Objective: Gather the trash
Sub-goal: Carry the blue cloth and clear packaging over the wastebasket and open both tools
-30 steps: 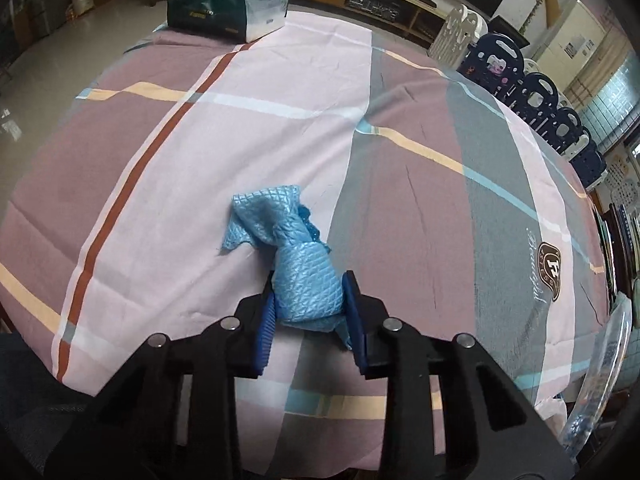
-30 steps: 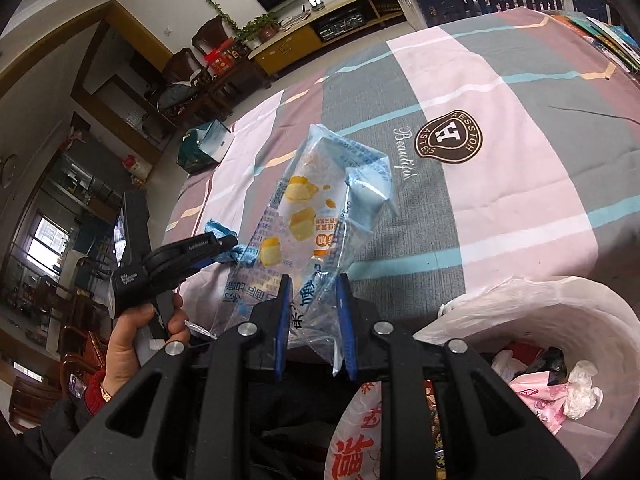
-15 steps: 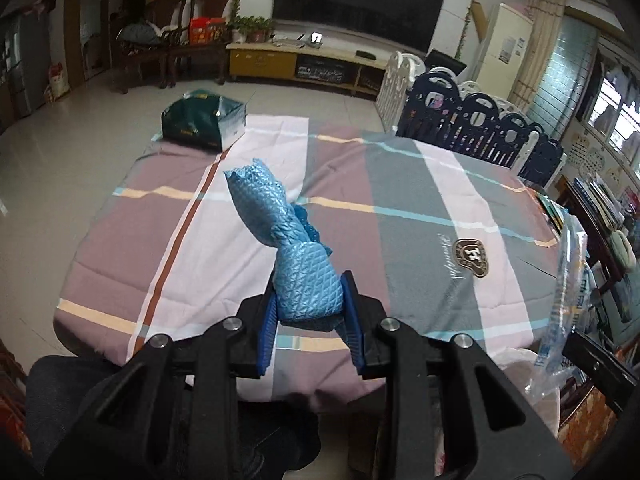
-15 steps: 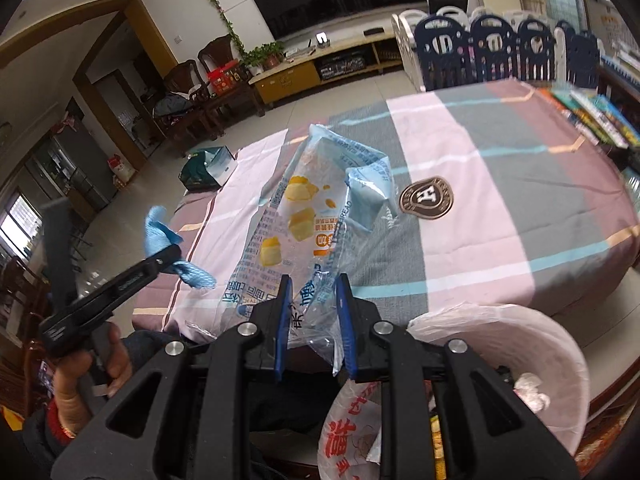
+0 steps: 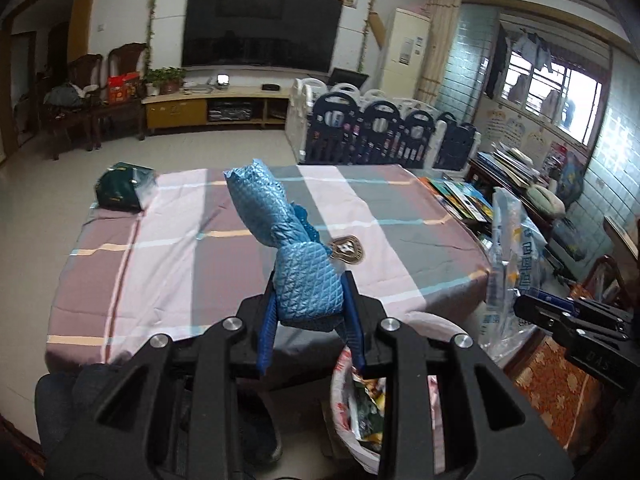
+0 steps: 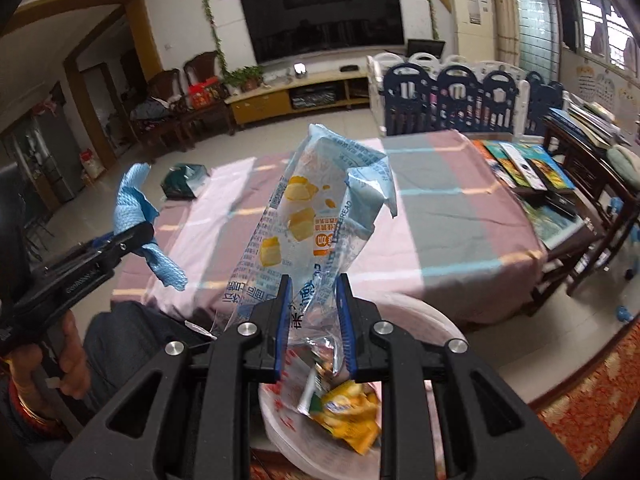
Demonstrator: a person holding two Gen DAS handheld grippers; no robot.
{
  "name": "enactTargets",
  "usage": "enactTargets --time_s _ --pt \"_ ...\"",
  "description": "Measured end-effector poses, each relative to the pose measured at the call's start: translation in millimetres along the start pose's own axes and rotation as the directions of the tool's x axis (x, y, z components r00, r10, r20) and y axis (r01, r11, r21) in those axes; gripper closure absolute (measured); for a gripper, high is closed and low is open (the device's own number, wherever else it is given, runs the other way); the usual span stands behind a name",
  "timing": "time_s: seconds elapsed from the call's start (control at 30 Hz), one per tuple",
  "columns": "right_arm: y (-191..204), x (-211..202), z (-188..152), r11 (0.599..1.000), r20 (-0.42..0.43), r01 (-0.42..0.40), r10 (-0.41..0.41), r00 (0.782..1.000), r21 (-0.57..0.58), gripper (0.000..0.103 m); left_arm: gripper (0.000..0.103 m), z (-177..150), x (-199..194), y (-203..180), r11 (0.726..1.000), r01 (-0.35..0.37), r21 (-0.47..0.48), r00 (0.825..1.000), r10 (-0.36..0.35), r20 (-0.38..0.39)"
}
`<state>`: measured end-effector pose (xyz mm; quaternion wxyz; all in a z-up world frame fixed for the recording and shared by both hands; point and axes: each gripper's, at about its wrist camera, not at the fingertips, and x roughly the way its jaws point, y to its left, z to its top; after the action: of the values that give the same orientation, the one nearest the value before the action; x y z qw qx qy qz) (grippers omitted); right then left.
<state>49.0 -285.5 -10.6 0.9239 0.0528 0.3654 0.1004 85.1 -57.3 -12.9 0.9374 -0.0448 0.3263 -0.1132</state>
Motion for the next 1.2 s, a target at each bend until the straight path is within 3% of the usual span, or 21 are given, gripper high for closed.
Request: enactTargets --time_s 0.07,0.13,0.27,0.3,0.33,0.37,0.4,0.5,0.6,0.67,0.77,0.87,1.2 --pt "-17.6 -1.8 -12.6 0.999 -0.033 0.040 -0.038 0.999 0.033 0.080 0.072 -6.6 8.1 -19.2 0.992 0.122 0.028 0.990 -0.120 -0.069" --pt "-35.6 2.1 -25.1 0.995 -0.073 0.055 -0.049 0.996 0.087 0.080 0.072 -13.2 20.8 -35.8 0.978 0.204 0.049 0.971 -0.196 -0.135" --pt "-54.7 13.5 -40.5 0.987 -0.125 0.116 -0.101 0.987 0.115 0.080 0.070 -32.0 54.2 -61.0 0.941 0.332 0.069 0.911 -0.300 -0.283" --pt "-56.9 17.0 -42.2 0.986 -0.138 0.114 -0.097 0.986 0.122 0.078 0.066 -36.4 61.6 -66.9 0.936 0.346 0.073 0.899 -0.307 -0.313" --pt "-58.9 20.9 -43.7 0.985 -0.152 0.115 -0.095 0.984 0.129 0.075 0.052 -38.9 66.0 -69.7 0.936 0.343 0.079 0.895 -0.301 -0.328" --pt "-60.8 23.8 -45.2 0.983 -0.166 0.123 -0.100 0.981 0.138 0.060 0.037 -42.0 66.6 -72.4 0.939 0.333 0.086 0.899 -0.288 -0.330" --pt "-62.3 23.7 -46.8 0.980 -0.169 0.135 -0.110 0.979 0.147 0.043 0.033 -43.2 65.7 -73.1 0.945 0.314 0.092 0.908 -0.271 -0.319" --pt "-64.0 15.9 -46.5 0.975 -0.138 0.138 -0.114 0.984 0.177 0.033 0.024 -39.2 60.5 -67.5 0.966 0.245 0.086 0.937 -0.212 -0.279" --pt "-56.5 2.1 -41.2 0.969 -0.116 0.161 -0.141 0.983 0.188 0.022 0.018 -26.8 44.5 -50.9 0.993 0.078 0.086 0.977 -0.060 -0.203" --pt "-41.9 -13.4 -31.7 0.972 -0.083 0.167 -0.155 0.984 0.162 0.015 0.012 -16.4 24.8 -42.4 0.996 -0.026 0.087 0.988 0.039 -0.147" --pt "-16.1 -37.7 -20.6 0.980 -0.012 0.175 -0.175 0.985 0.092 0.006 0.007 -4.9 -11.8 -34.7 0.988 -0.135 0.071 0.989 0.139 -0.050" --pt "3.3 -55.2 -14.0 0.983 0.043 0.181 -0.183 0.982 0.037 0.004 0.004 3.4 -45.1 -32.1 0.972 -0.225 0.062 0.974 0.223 0.037" --pt "22.4 -54.5 -6.9 0.981 0.011 0.193 -0.193 0.981 -0.010 0.004 0.004 7.0 -78.9 -34.1 0.966 -0.254 0.055 0.966 0.251 0.059"
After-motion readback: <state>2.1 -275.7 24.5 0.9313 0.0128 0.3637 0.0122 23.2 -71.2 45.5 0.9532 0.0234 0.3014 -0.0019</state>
